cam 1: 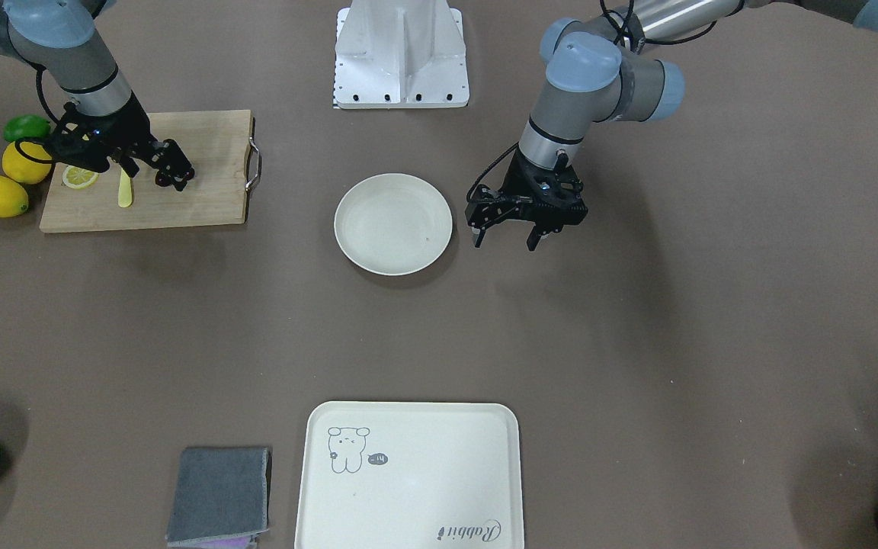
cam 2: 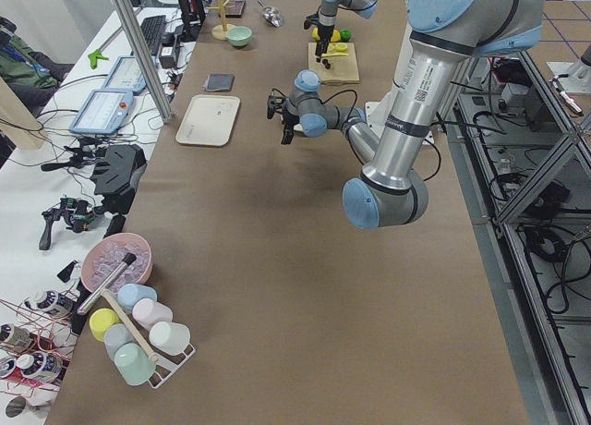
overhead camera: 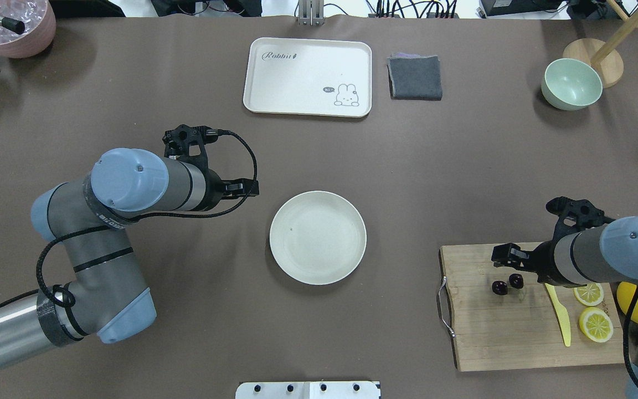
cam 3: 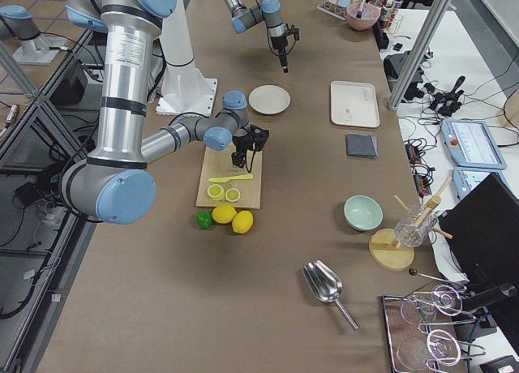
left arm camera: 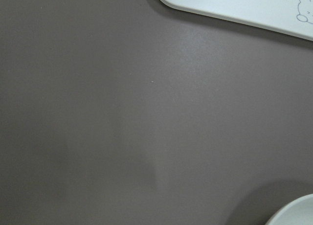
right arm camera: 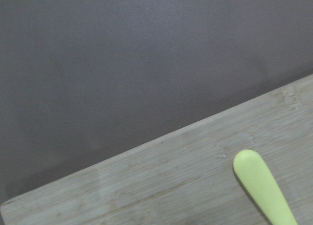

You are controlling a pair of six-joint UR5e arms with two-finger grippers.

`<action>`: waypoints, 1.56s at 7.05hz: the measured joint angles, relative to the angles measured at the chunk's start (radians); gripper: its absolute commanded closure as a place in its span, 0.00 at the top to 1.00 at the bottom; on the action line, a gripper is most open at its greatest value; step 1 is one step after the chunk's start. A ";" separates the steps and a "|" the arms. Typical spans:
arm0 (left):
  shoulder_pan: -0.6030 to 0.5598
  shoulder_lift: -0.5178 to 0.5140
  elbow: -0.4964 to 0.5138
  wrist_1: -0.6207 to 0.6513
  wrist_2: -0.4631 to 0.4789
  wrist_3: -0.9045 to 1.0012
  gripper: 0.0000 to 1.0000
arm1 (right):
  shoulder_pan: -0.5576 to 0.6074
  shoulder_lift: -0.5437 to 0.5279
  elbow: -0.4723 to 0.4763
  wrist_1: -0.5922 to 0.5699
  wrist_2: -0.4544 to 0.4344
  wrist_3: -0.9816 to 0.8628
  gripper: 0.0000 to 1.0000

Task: Place red cherry on plate
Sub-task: 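Reach the right gripper to the cutting board and grasp the dark red cherries, then lift the cherries with the right gripper and carry them over the plate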

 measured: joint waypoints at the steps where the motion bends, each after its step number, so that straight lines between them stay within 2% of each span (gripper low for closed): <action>1: 0.000 0.000 0.001 0.000 0.000 0.000 0.98 | -0.011 0.000 -0.001 0.000 -0.001 0.003 0.79; 2: 0.000 0.000 0.002 0.000 0.000 0.000 0.98 | -0.026 -0.001 -0.002 -0.001 -0.004 0.004 0.76; 5: 0.001 0.001 0.003 0.000 0.001 0.000 0.98 | -0.053 -0.002 -0.003 -0.002 -0.010 0.006 0.05; 6: 0.001 0.001 0.001 0.000 0.001 0.000 0.98 | -0.053 -0.003 -0.003 -0.003 -0.011 0.006 0.00; 9: 0.011 0.000 0.001 0.000 0.002 0.000 0.98 | -0.041 -0.005 0.006 -0.003 -0.012 0.006 0.00; 11: 0.013 -0.002 -0.001 0.000 0.002 0.000 0.98 | -0.020 -0.013 0.047 -0.003 -0.008 0.006 0.00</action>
